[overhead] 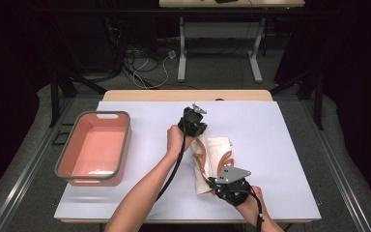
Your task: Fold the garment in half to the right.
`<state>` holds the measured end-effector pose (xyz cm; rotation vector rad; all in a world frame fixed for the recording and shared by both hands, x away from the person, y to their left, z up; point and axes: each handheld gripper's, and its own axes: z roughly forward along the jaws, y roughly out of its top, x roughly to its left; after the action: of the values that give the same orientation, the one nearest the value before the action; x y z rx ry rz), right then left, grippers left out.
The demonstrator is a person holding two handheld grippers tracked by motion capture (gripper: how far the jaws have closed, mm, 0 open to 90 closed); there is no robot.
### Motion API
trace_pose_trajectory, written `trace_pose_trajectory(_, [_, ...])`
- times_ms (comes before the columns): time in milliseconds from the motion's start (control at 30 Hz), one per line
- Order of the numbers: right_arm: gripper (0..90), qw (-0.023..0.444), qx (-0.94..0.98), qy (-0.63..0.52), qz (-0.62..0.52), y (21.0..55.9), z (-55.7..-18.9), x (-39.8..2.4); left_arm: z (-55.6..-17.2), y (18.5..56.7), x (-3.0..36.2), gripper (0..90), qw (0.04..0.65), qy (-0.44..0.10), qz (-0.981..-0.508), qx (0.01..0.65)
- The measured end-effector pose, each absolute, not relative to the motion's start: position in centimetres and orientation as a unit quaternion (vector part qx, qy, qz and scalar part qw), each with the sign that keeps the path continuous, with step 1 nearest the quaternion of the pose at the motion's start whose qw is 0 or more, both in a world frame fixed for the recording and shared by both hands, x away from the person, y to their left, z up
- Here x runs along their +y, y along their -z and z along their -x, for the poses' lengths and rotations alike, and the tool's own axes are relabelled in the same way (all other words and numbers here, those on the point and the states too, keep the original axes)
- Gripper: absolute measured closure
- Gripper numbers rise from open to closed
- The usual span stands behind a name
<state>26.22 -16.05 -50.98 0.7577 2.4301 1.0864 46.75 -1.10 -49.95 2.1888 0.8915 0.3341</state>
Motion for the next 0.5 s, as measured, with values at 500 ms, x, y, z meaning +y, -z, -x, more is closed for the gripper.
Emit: trace_pose_trajectory(500, [83.3,0.146,0.886,-0.34,-0.278,53.1,-27.1,-16.3,-47.3,53.1,-3.3,76.3,0.337,-0.101,-0.865,0.358])
